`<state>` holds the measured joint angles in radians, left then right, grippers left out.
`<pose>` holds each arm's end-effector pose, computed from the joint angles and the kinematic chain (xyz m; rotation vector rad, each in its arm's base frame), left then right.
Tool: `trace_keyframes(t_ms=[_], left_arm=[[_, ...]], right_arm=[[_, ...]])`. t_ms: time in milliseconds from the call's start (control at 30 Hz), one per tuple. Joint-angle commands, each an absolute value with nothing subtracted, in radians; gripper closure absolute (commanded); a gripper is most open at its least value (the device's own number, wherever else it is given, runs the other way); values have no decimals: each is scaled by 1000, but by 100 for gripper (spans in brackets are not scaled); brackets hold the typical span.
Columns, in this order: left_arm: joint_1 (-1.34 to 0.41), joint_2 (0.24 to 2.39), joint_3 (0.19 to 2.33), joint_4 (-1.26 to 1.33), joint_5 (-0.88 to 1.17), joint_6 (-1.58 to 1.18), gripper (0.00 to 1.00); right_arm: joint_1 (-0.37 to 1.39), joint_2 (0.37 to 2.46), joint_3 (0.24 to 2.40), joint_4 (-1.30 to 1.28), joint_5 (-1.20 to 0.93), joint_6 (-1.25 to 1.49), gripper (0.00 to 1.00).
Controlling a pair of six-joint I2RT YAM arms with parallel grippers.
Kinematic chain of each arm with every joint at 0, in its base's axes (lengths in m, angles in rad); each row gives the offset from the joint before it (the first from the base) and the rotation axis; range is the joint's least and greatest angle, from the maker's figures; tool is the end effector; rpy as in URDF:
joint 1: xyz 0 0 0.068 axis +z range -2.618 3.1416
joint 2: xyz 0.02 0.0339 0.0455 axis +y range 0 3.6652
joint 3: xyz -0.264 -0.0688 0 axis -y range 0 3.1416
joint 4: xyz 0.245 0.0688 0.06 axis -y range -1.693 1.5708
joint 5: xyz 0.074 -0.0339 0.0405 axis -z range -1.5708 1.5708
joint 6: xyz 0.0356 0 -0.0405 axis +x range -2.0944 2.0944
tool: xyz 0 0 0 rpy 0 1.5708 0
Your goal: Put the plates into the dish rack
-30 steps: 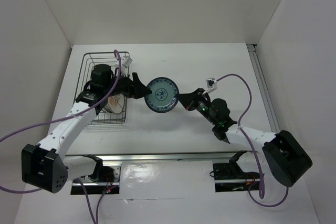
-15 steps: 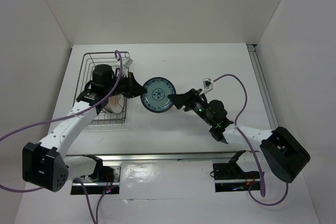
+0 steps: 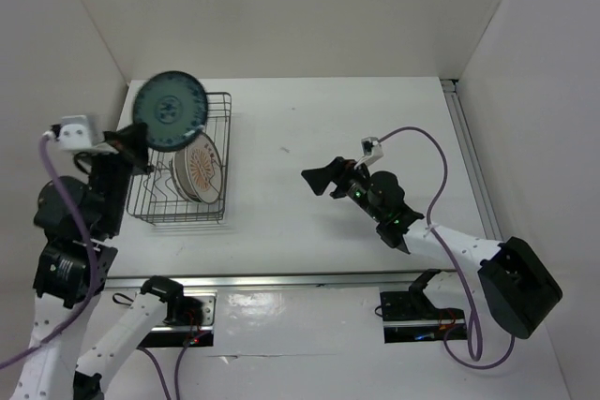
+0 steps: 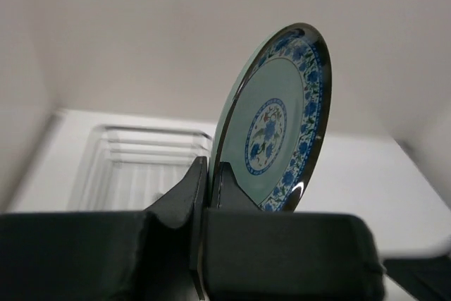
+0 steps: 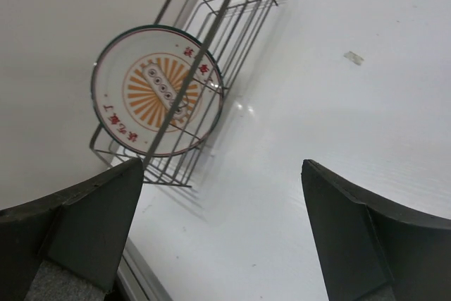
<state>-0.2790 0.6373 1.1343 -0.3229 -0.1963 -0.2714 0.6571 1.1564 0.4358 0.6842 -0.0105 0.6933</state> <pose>0.0998 -0.0214 0.4590 -0.1587 1.3986 -0.3201 0.1953 0.1511 0.2346 0.0223 1.7114 1.0386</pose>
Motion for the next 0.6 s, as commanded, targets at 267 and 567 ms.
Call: trace_keyframes(t_ms=[267, 567], left_arm=[[-298, 722, 1052, -34, -1104, 172, 100], [-275, 862, 914, 189, -1042, 282, 100]], right_arm=[[614, 1152, 411, 666, -141, 644, 0], [614, 1066, 307, 718, -182, 664, 0]])
